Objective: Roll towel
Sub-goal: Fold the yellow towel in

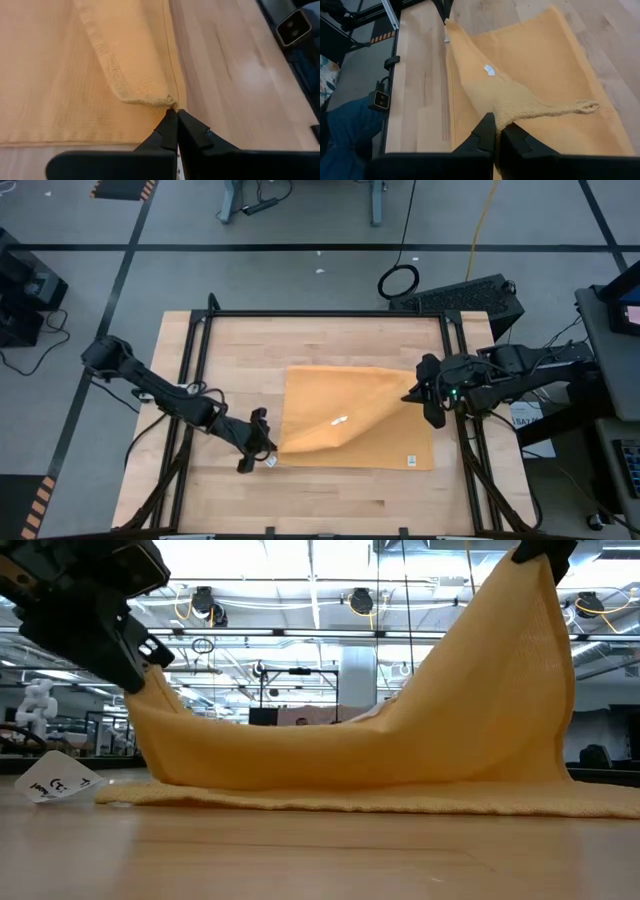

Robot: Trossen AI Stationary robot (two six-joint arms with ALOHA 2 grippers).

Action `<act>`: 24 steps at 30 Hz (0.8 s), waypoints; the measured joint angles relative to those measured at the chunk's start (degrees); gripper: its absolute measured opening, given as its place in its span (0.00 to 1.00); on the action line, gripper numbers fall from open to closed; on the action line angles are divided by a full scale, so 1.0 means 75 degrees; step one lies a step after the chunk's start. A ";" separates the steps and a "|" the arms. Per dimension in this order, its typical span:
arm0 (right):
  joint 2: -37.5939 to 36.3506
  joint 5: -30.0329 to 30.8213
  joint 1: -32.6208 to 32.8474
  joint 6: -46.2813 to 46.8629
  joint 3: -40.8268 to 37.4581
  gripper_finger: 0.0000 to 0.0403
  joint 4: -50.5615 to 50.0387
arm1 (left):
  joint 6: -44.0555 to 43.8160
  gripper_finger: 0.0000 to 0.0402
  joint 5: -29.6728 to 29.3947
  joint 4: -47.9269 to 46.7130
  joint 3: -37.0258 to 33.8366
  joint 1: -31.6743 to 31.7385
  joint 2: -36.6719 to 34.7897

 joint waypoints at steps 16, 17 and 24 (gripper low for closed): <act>-0.0003 0.0000 0.0000 -0.0017 0.0000 0.00 -0.0003 | -0.0199 0.18 0.0628 0.0515 0.0000 -0.0035 0.0375; -0.0003 0.0000 0.0001 -0.0017 0.0000 0.00 -0.0003 | -0.0199 0.18 0.0725 0.0510 0.0000 -0.0041 0.0375; -0.0003 -0.0189 0.0003 0.0052 0.0000 0.00 0.0006 | -0.0205 0.18 0.0898 0.0162 0.0000 -0.0038 0.0375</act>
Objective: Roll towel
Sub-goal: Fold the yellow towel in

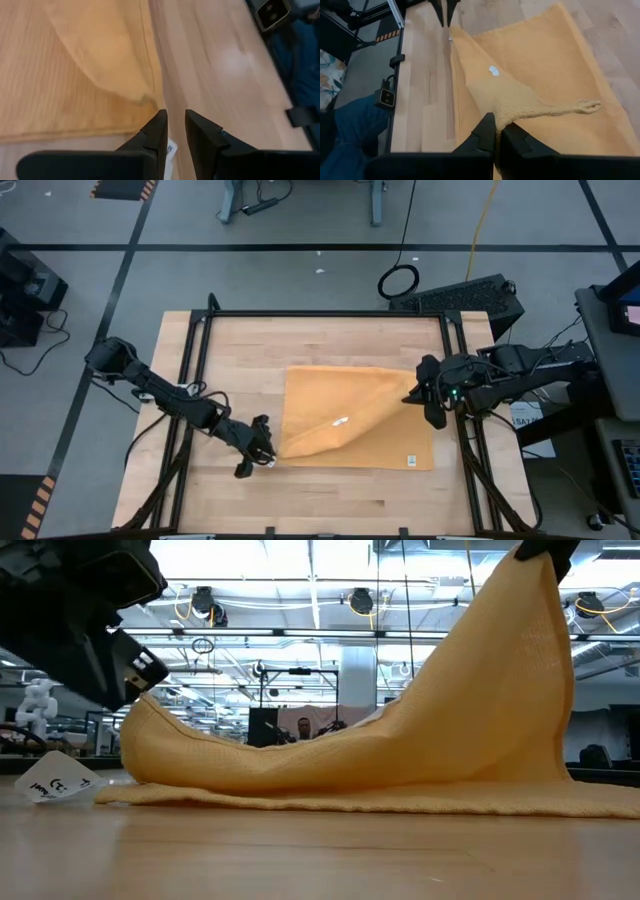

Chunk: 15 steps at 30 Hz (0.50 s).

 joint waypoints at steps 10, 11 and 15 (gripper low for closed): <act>0.0000 -0.0001 0.0000 0.0012 0.0000 0.00 0.0002 | -0.1146 0.18 -0.1413 -0.0290 0.0000 0.0006 -0.0003; 0.0000 0.0001 0.0000 0.0012 0.0000 0.00 0.0000 | -0.1493 0.18 -0.1550 -0.0287 0.0000 0.0012 -0.0003; 0.0000 0.0008 0.0000 0.0001 0.0000 0.00 0.0000 | -0.2345 0.21 -0.1812 -0.0256 0.0000 -0.0316 -0.0003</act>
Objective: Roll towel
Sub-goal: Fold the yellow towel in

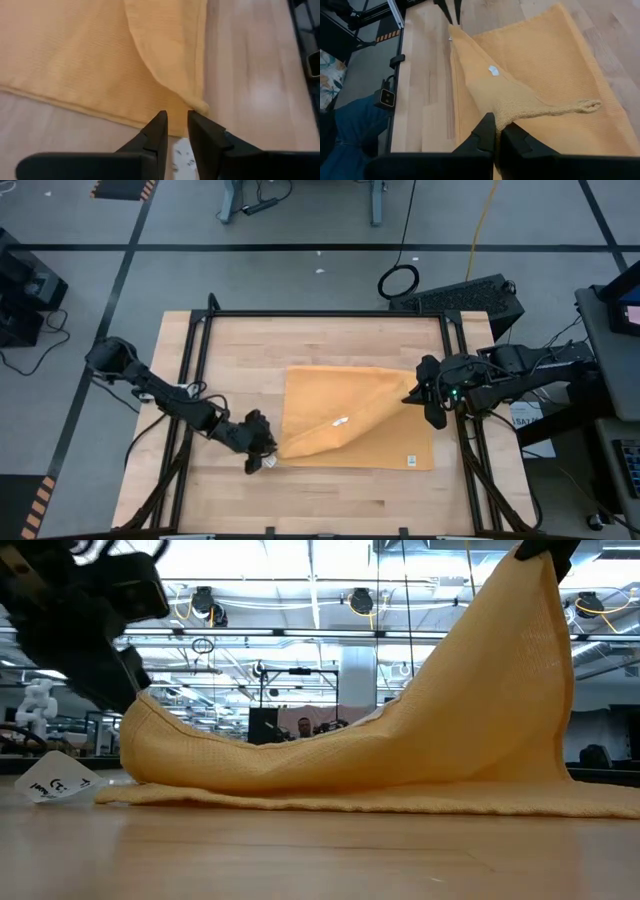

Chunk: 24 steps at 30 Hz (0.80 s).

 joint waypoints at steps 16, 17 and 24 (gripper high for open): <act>-0.0003 0.0014 -0.0002 -0.0096 0.0000 0.00 0.0067 | -0.2121 0.65 -0.2630 0.0623 -0.0003 -0.1216 0.0536; -0.0003 0.0014 0.0000 -0.0095 0.0000 0.00 0.0066 | -0.2214 0.65 -0.2618 0.0656 -0.0004 -0.1198 0.0707; -0.0003 0.0014 -0.0002 -0.0100 0.0000 0.00 0.0061 | -0.2185 0.64 -0.2618 0.1505 -0.0006 -0.1068 0.1448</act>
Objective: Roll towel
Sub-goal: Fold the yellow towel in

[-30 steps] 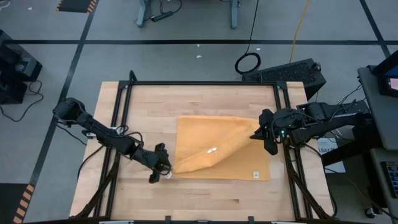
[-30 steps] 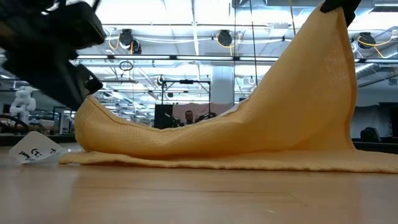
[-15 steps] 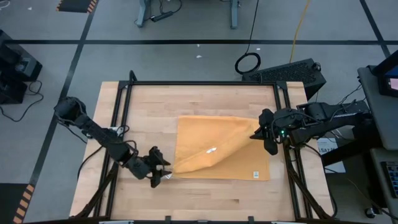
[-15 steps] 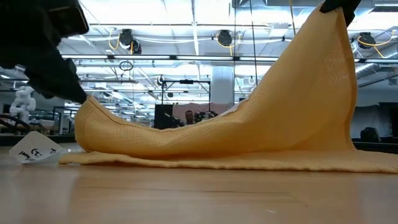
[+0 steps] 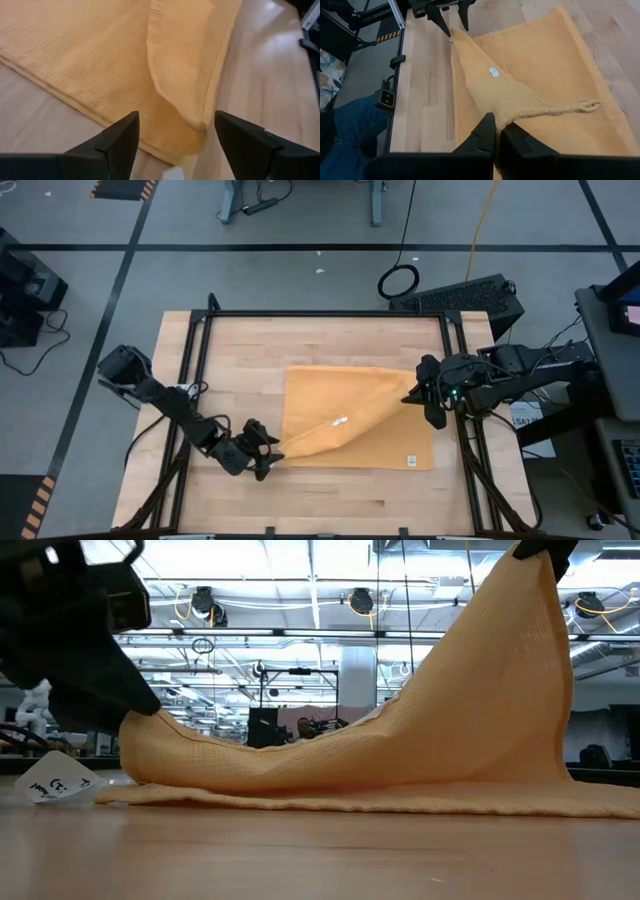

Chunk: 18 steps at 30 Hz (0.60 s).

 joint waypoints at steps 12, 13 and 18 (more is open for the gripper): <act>-0.0013 0.0688 0.0002 -0.0324 0.0000 0.00 -0.0013 | 0.1600 0.05 -0.0725 -0.0050 0.0000 0.0612 -0.0431; -0.0029 0.0907 0.0002 -0.0428 0.0000 0.00 -0.0017 | 0.2032 0.05 -0.0876 -0.0050 0.0000 0.0762 -0.0637; -0.0254 0.2071 -0.0001 -0.1188 0.0000 0.00 -0.0017 | 0.4550 0.02 -0.1733 0.0073 0.0000 0.1765 -0.1983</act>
